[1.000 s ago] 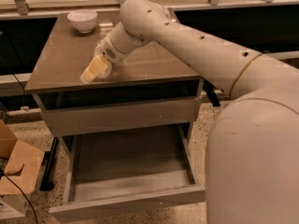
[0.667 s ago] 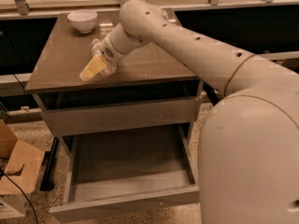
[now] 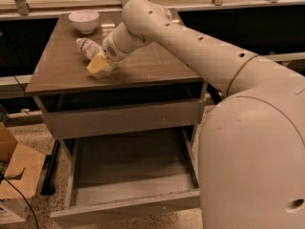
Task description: Place water bottle into middle drawer
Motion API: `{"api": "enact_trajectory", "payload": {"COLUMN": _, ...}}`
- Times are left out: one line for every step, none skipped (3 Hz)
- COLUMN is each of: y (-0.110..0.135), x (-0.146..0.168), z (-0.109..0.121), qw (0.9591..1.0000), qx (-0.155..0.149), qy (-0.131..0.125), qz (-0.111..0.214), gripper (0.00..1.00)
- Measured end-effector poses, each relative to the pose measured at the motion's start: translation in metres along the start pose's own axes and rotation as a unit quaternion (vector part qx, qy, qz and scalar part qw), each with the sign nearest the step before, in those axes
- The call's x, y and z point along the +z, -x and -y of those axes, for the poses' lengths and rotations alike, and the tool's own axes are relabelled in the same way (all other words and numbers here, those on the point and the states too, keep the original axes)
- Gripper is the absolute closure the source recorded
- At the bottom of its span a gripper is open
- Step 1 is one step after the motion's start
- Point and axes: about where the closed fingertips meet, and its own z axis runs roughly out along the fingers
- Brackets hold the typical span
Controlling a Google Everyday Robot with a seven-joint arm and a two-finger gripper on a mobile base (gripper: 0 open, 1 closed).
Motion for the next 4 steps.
{"api": "enact_trajectory", "payload": {"y": 0.009, "x": -0.015, "z": -0.004, "qw": 0.9999, "qx": -0.013, "qy": 0.004, "qz": 0.007, "gripper": 0.90}}
{"api": "enact_trajectory", "payload": {"y": 0.008, "x": -0.035, "z": -0.016, "qw": 0.9982, "qx": -0.044, "qy": 0.028, "qz": 0.029, "gripper": 1.00}}
{"api": "enact_trajectory", "payload": {"y": -0.012, "x": -0.071, "z": -0.041, "qw": 0.9932, "qx": -0.090, "qy": 0.065, "qz": 0.036, "gripper": 1.00}}
{"api": "enact_trajectory", "payload": {"y": -0.044, "x": -0.116, "z": -0.067, "qw": 0.9880, "qx": -0.128, "qy": 0.082, "qz": 0.031, "gripper": 1.00}}
